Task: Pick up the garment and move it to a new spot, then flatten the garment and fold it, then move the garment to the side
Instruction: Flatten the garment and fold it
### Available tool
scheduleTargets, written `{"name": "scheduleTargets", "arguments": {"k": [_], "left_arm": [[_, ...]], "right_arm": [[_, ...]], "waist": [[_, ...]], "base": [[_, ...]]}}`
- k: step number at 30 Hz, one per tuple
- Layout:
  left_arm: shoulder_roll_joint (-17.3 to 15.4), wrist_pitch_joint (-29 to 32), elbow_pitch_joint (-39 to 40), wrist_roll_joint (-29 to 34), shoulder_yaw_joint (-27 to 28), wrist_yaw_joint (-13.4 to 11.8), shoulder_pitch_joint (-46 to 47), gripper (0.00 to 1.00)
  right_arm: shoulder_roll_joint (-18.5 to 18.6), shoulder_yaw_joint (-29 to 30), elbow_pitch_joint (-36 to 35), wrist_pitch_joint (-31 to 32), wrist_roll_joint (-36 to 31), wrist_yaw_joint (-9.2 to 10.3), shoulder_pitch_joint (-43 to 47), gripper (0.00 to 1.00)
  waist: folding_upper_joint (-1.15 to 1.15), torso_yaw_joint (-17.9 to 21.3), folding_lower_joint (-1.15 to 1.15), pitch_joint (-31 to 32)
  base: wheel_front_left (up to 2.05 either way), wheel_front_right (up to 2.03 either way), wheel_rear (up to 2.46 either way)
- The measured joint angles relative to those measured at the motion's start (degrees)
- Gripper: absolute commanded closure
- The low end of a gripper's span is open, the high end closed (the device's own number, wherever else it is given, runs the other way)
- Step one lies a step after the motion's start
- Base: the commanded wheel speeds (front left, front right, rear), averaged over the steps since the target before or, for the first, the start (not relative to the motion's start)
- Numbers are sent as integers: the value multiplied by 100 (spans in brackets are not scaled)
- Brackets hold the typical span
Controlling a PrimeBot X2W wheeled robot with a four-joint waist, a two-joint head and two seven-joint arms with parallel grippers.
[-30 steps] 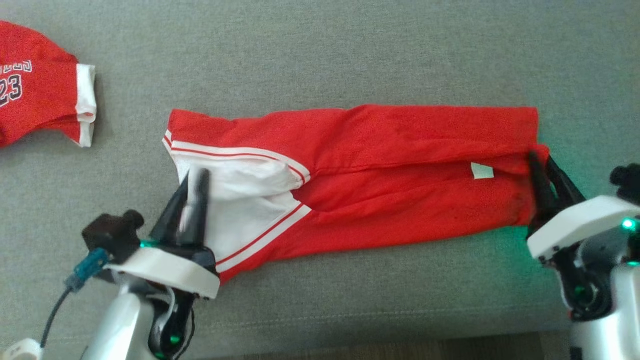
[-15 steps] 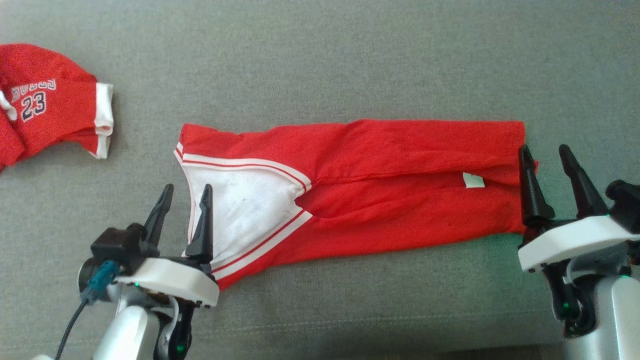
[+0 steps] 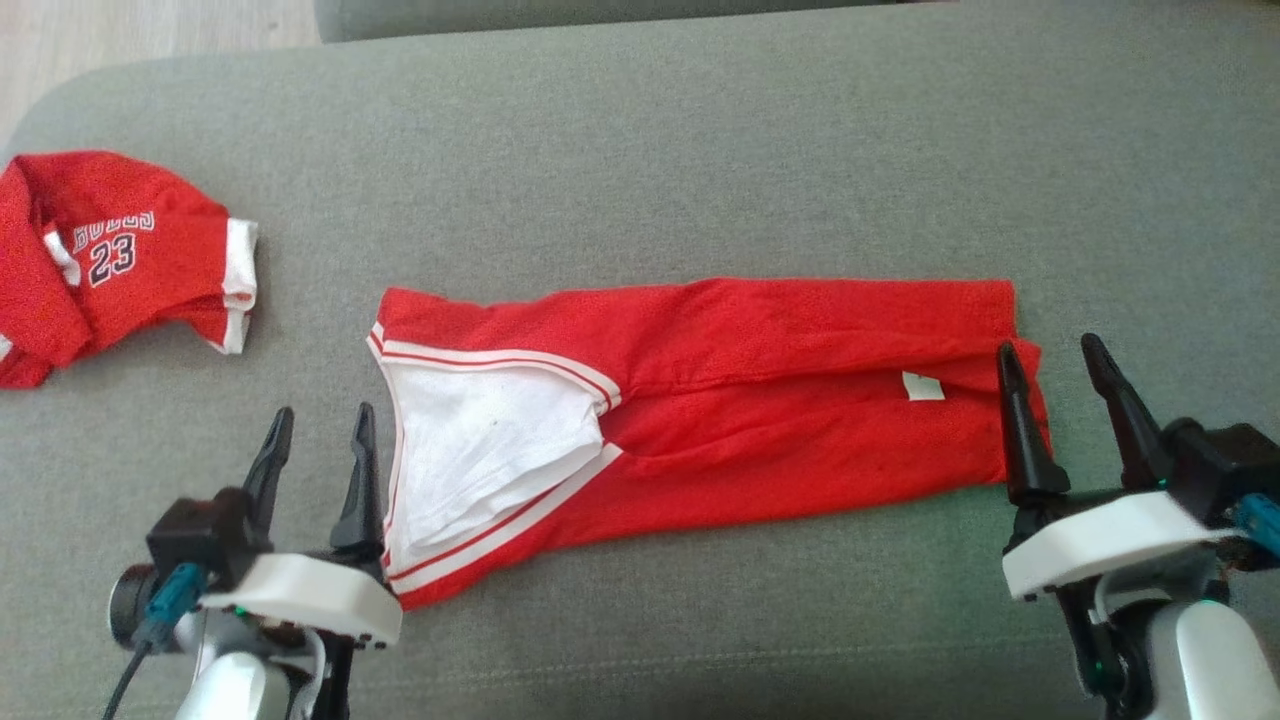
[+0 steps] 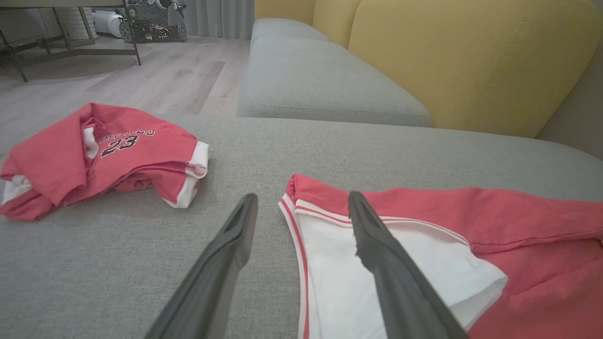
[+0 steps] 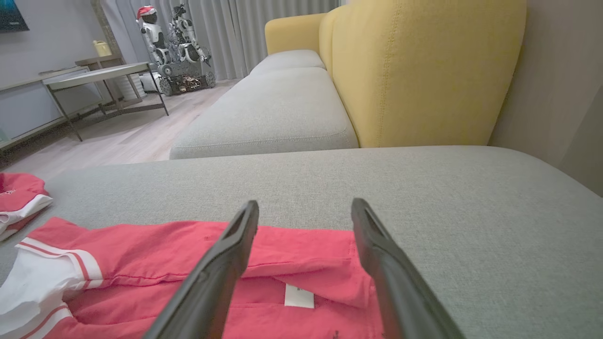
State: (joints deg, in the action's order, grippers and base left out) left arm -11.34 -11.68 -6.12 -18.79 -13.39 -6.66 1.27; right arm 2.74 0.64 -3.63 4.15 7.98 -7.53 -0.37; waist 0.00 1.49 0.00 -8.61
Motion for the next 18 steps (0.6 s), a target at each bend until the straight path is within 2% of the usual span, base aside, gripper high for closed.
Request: {"name": "scheduleTargets", "arguments": {"k": [18], "left_arm": [[-51, 151, -22, -60, 1, -99, -125, 0]], "right_arm": [[-1, -100, 77, -62, 0, 0, 92, 0]], "waist": [[0, -27, 0, 89]], "base": [[0, 0, 0]]}}
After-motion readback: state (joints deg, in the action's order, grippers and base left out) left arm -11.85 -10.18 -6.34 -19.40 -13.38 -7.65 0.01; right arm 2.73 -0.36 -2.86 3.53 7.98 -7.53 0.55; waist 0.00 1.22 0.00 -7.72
